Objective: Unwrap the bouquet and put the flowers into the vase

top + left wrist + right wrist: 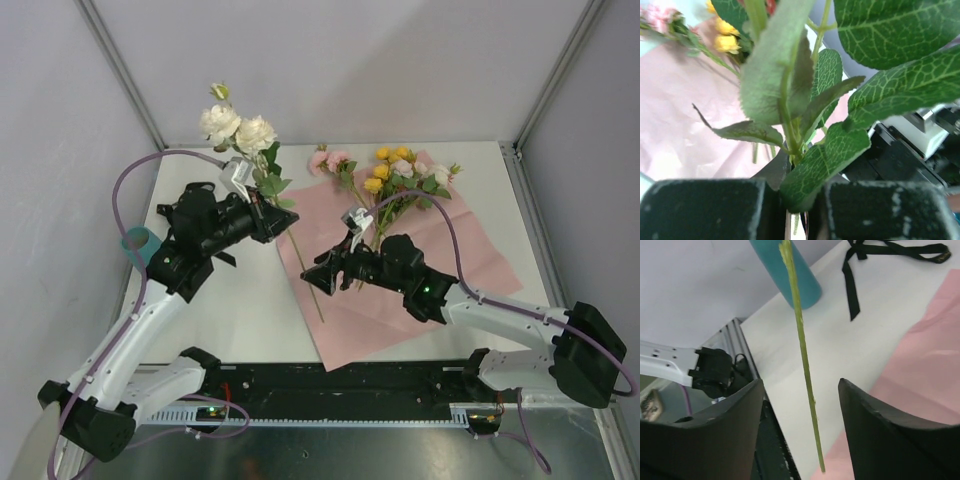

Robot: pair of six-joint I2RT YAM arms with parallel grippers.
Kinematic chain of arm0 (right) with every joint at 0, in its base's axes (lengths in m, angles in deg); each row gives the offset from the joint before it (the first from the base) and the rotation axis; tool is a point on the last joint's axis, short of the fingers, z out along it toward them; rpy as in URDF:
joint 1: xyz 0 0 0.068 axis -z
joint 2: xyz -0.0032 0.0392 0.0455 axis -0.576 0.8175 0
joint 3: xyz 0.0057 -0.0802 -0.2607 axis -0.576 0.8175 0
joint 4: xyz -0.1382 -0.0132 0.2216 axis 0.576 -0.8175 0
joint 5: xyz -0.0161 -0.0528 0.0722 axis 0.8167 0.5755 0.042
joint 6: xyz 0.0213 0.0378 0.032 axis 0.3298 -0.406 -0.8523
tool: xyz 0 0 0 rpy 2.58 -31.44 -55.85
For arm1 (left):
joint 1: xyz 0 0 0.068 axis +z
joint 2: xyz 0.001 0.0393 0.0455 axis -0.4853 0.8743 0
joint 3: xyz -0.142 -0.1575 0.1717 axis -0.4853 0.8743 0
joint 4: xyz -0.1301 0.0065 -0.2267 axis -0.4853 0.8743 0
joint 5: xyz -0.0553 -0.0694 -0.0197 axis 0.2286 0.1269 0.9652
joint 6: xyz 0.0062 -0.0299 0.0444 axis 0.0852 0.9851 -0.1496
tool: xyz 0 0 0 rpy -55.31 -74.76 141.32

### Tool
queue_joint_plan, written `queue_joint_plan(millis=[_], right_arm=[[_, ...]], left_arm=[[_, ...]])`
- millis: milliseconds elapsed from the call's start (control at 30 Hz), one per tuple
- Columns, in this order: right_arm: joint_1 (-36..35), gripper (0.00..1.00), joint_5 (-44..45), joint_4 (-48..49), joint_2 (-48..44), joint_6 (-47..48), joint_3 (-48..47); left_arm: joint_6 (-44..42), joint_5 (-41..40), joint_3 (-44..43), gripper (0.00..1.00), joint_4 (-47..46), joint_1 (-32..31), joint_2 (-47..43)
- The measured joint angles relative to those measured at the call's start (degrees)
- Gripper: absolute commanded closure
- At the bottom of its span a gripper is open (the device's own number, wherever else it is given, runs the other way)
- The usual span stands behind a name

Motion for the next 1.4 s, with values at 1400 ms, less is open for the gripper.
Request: queue_joint_plan(millis=[1400], right_arm=[[3.32, 0.01, 15.89, -7.65, -17.05, 1.2, 10.88]], left_arm=[[-37.0, -70.05, -18.88, 1.0, 4.57, 17.33, -3.21]])
